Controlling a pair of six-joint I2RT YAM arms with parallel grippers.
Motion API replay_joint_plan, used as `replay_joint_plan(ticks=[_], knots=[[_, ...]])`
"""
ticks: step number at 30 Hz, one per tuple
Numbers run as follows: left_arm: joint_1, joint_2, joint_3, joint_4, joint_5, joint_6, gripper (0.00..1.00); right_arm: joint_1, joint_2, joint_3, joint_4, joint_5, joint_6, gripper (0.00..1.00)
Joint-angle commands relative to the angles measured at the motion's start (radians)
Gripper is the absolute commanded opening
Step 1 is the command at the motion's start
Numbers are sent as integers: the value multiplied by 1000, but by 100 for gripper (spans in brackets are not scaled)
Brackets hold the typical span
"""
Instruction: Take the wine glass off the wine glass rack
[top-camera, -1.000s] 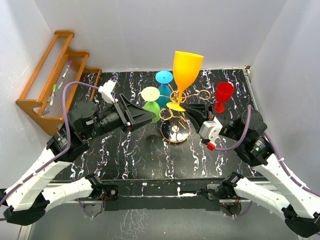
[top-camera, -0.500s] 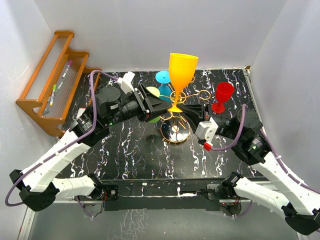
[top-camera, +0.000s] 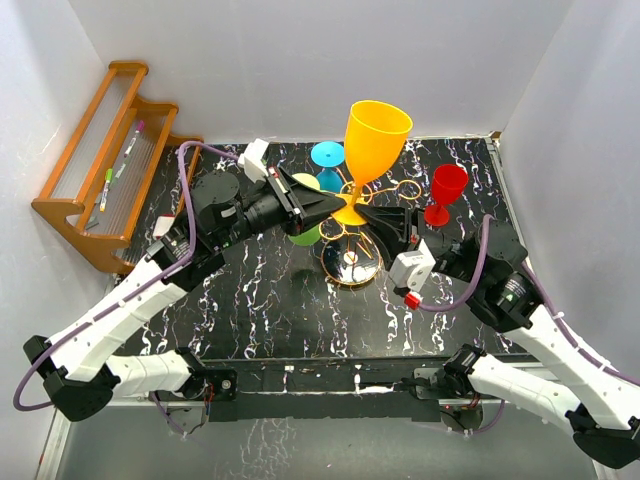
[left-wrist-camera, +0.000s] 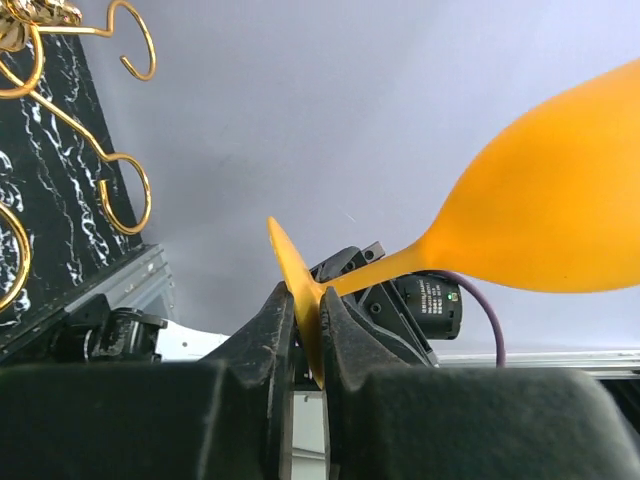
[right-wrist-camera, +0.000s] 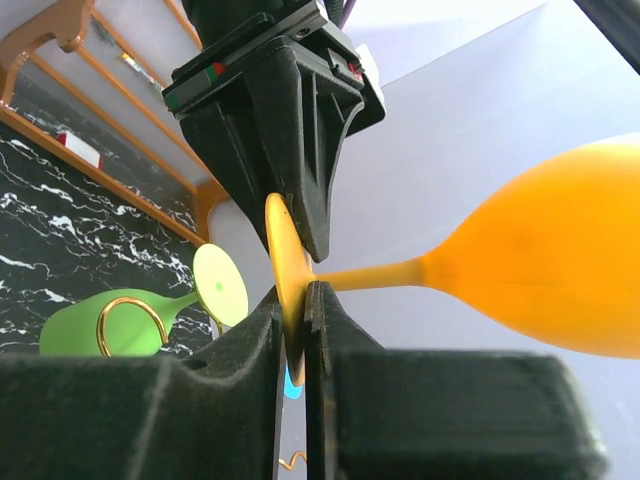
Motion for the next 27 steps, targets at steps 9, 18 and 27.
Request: replay_joint_plan(ticks=[9,18,27], knots=[[-9,-183,-176,129,-34,17,0,20,-23,-30,29,48,60,40],[-8,-341,-208,-5,-170,107,0,20,-46,-59,26,97,130,44],[-10,-542,-173,-288,-362,246,0,20,87,166,12,528,683,24]])
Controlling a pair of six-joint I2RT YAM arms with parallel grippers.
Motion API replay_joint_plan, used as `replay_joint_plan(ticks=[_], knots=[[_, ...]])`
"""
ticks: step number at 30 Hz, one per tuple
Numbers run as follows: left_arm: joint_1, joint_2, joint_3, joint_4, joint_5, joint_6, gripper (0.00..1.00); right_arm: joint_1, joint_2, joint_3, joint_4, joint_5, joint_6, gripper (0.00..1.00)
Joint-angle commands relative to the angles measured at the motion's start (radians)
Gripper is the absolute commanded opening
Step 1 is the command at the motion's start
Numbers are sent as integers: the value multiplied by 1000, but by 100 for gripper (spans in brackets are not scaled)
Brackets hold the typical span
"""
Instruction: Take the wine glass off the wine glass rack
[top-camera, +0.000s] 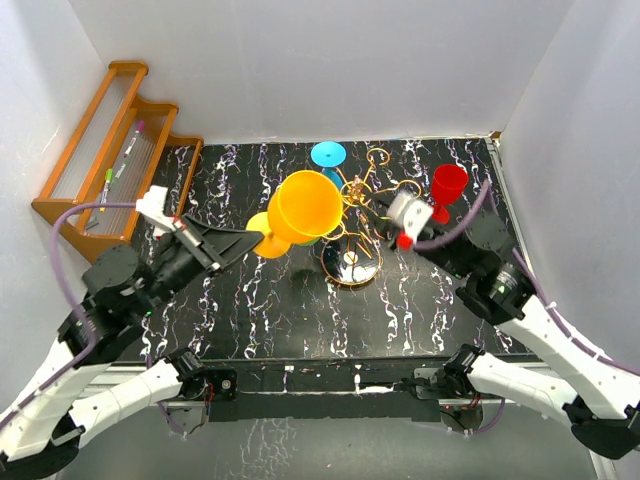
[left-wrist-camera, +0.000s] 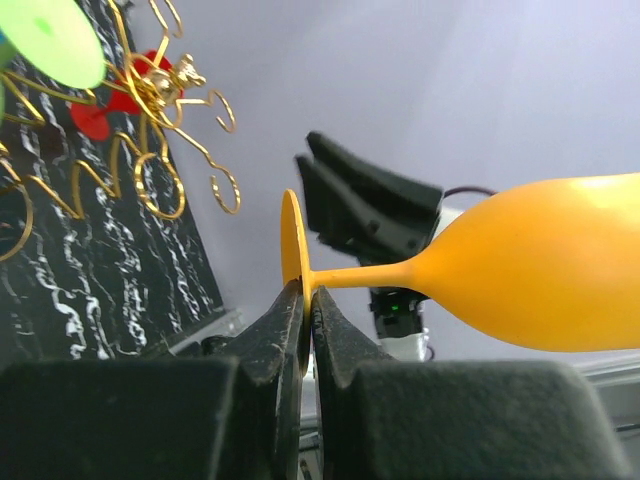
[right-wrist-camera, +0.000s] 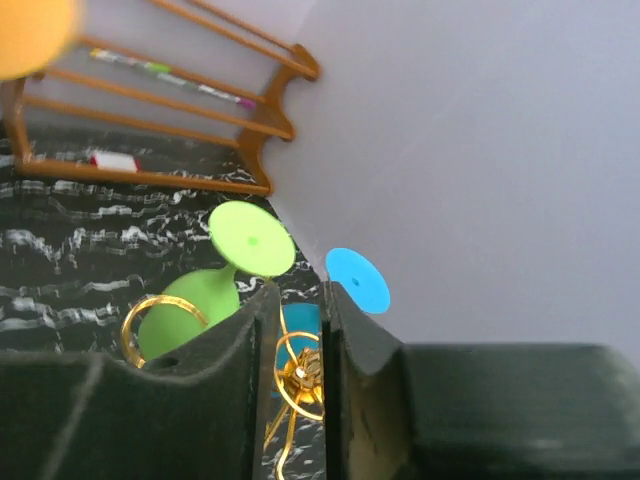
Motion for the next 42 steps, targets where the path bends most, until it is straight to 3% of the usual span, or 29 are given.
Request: replay_joint_plan(ticks=[1,5,9,11,12,14,18,23,35,42], knots=[[-5,-81,47,-154,-127,93,0,1,107,242,-35,314,376,21],[-6,-113,95,-258,-181,155,0,-1,324,604,-405,414,605,8],[-5,-88,191,-418,-249,252,0,-1,499,939,-692,200,786,8],[-7,-74,226,-476,-283,285,0,-1,524,1029,-752,96,847,11],[-6,-71,238,-503,-297,299,0,0,524,1053,-763,45,870,22],[-5,-67,254,-528,-314,322,0,-1,508,1068,-753,-55,910,44],[-6,-44,267,-543,-320,351,0,0,485,1068,-732,-215,949,55],[-6,3,274,-511,-288,374,0,-1,518,1070,-784,-323,950,56],[-6,52,269,-444,-243,377,0,0,532,988,-820,-239,884,52],[-6,76,252,-410,-221,372,0,0,520,911,-780,-272,880,47]])
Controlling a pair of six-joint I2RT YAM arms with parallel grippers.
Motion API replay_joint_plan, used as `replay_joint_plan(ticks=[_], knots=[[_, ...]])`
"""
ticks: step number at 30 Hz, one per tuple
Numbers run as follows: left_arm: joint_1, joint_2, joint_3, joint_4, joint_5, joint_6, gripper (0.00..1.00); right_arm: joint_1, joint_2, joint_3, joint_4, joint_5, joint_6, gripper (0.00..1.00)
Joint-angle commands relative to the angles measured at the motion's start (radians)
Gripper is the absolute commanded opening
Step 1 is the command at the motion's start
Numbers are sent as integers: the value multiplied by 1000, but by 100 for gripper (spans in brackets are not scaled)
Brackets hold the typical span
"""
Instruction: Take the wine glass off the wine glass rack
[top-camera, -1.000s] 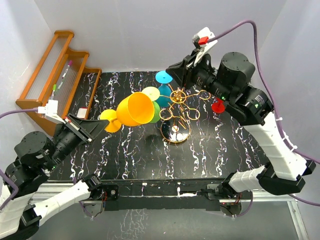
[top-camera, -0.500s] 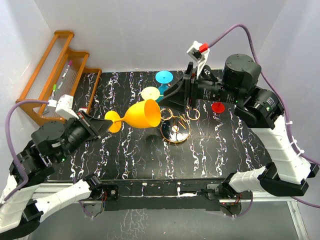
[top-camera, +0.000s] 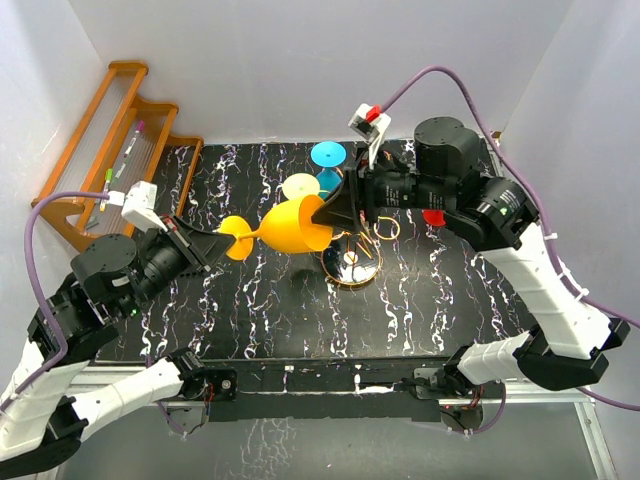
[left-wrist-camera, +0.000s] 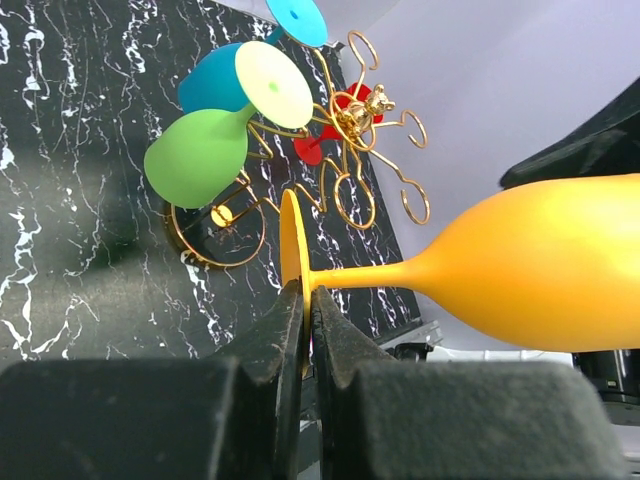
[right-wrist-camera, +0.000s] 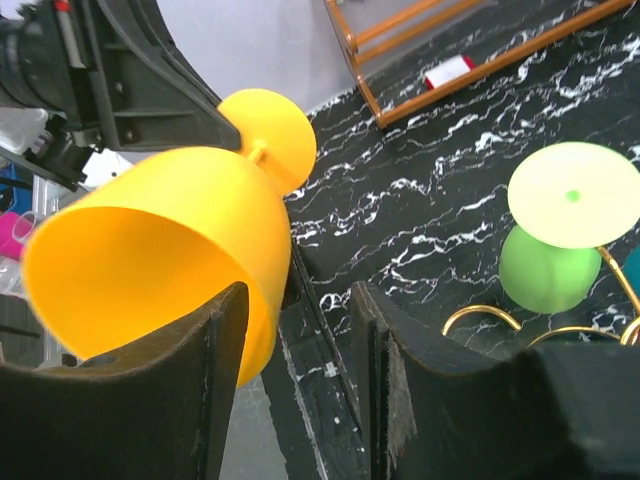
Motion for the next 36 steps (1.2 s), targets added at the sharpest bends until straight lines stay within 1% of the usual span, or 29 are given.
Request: replay_joint_plan(ticks=[1,2,3,4,5,8,9,10,11,12,14,18,24,26,27,31,36], knots=[[-5,31,6,58,25,9,0,4,-14,-26,50,-24,-12,45],[-7,37,6,63,29,10,0,3,-13,-28,53,-29,-12,41],[-6,44,6,67,33,11,0,4,-12,-28,53,-30,-14,29],[-6,51,8,68,36,12,0,2,-13,-27,53,-24,-14,14],[-5,55,9,67,36,14,0,3,-17,-25,54,-5,-12,9],[-6,57,12,49,18,15,0,3,-41,-26,72,57,-1,8],[-5,54,11,37,3,14,8,3,-49,-27,81,83,6,8],[-5,50,11,25,-16,11,21,2,-59,-29,92,109,11,8],[-5,45,11,8,-39,6,30,3,-67,-28,102,151,15,8],[-5,38,9,-12,-70,2,36,2,-71,-26,109,185,18,8],[-6,22,6,-45,-120,-8,44,2,-74,-11,117,261,20,8],[-4,-25,-19,-86,-210,-20,46,1,-34,62,108,439,11,8],[-6,-83,-80,-91,-301,29,46,-22,69,178,111,799,-29,8],[-6,-86,-108,-86,-315,52,46,-92,117,224,111,839,-31,8],[-6,-86,-121,-82,-317,63,46,-154,135,238,111,808,-21,8],[-6,-65,-169,-62,-309,96,46,-480,247,302,75,563,56,8],[-6,-22,-223,-34,-302,148,45,-730,429,406,-23,481,111,8]])
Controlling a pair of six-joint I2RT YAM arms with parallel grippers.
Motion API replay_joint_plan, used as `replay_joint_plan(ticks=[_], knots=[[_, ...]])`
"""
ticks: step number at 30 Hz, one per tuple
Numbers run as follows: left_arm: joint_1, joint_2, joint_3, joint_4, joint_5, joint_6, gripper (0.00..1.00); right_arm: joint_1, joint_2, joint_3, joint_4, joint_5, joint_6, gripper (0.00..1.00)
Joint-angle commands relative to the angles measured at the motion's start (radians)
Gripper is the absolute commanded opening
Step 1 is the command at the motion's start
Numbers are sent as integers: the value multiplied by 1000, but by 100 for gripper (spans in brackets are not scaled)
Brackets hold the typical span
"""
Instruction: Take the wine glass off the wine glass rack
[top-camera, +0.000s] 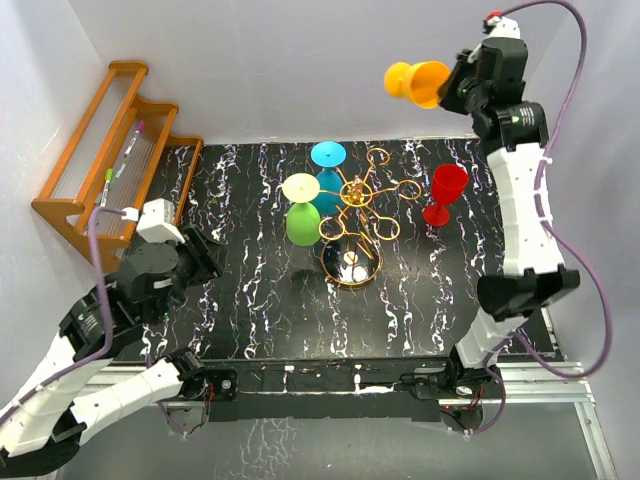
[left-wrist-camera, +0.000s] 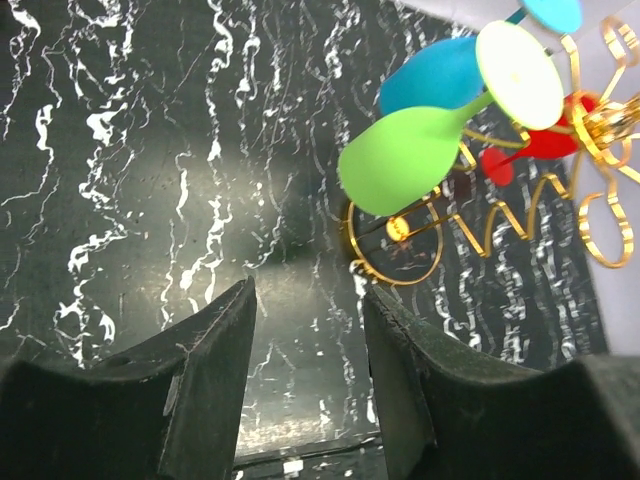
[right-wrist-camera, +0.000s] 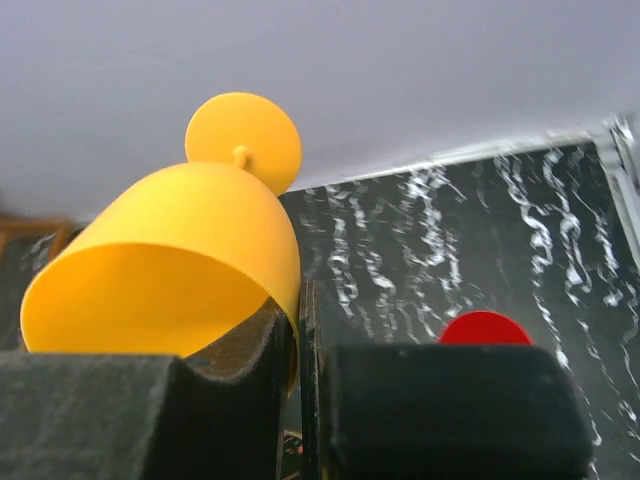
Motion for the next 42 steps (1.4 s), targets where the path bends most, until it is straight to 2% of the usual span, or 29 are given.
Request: replay_joint_plan(ticks=[1,5,9,19,26,42], knots=[[-6,45,-38,32,-19,76,45,-194,110,95,-67,-96,76,8],[-6,75,-79,53,-28,123,45,-365,167,56,-79,-114,97,8],[-6,104,-126,79,-53,168,45,-436,183,-38,-69,-111,98,8],[-6,196,-229,152,-121,291,45,-471,197,-202,-56,15,77,8],[-5,251,-318,211,-146,356,44,-532,167,-341,-36,24,85,8],[-6,172,-371,247,-125,370,44,-545,101,-510,-59,2,57,8]])
